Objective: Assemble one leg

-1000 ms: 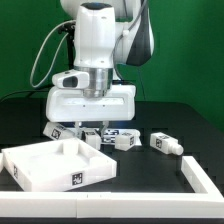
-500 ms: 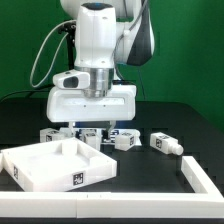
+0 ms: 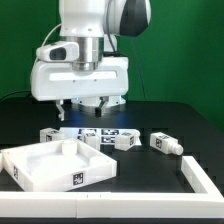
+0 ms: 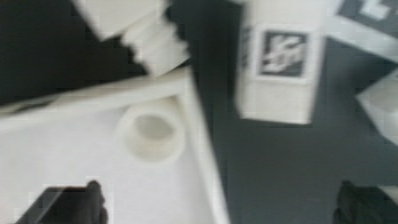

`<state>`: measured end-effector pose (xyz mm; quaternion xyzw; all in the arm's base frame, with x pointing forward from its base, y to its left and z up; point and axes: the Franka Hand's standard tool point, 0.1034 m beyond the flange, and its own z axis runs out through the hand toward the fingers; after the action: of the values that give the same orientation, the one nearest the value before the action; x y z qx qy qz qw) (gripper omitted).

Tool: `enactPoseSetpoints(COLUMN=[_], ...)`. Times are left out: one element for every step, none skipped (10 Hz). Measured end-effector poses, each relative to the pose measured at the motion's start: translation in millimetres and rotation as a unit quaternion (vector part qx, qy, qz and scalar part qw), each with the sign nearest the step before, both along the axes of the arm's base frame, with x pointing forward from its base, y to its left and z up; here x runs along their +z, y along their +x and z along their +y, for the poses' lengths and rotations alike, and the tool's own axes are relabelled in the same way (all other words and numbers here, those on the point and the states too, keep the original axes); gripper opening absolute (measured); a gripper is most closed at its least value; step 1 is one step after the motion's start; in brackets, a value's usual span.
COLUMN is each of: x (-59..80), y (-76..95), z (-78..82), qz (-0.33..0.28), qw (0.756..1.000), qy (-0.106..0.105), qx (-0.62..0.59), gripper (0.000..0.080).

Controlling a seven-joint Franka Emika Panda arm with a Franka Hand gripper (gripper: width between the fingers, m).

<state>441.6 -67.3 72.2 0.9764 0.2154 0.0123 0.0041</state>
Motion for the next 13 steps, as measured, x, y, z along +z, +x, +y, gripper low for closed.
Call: enactPoseSetpoints(x=[-5.9, -3.1, 2.6, 5.0, 3.6, 3.5, -0.7, -11.4, -11.2, -17.7, -25.6, -23.4, -22.7], y=[16.0, 39.3, 62.9, 70.2, 68.1, 68.0, 66.9, 76.1, 102.1, 121.8, 129.8, 130.4, 129.8], z=[-8.6, -15.3, -20.7, -22.4, -22.2, -22.3, -26.2, -41.7, -55.4, -66.7, -77.9, -76.2, -74.4], qz=[-0.002, -0.005, -0.020, -0.029, -0.027, -0.026, -0.014, 0.016, 0.023, 0.031, 0.036, 0.036, 0.035], qw=[0.999, 0.996, 0.995, 0.993, 0.993, 0.993, 0.994, 0.995, 0.995, 0.995, 0.994, 0.994, 0.994], qy=[-0.005, -0.008, -0.013, -0.017, -0.016, -0.016, -0.011, -0.005, -0.009, -0.013, -0.015, -0.014, -0.014], qx=[0.050, 0.084, 0.096, 0.115, 0.113, 0.113, 0.105, 0.094, 0.096, 0.095, 0.098, 0.098, 0.099], gripper=[0.0649, 0.0649, 0.0649, 0.0649, 0.0649, 0.0649, 0.0649, 0.0649, 0.0649, 0.0649, 0.0649, 0.0649, 0.0649])
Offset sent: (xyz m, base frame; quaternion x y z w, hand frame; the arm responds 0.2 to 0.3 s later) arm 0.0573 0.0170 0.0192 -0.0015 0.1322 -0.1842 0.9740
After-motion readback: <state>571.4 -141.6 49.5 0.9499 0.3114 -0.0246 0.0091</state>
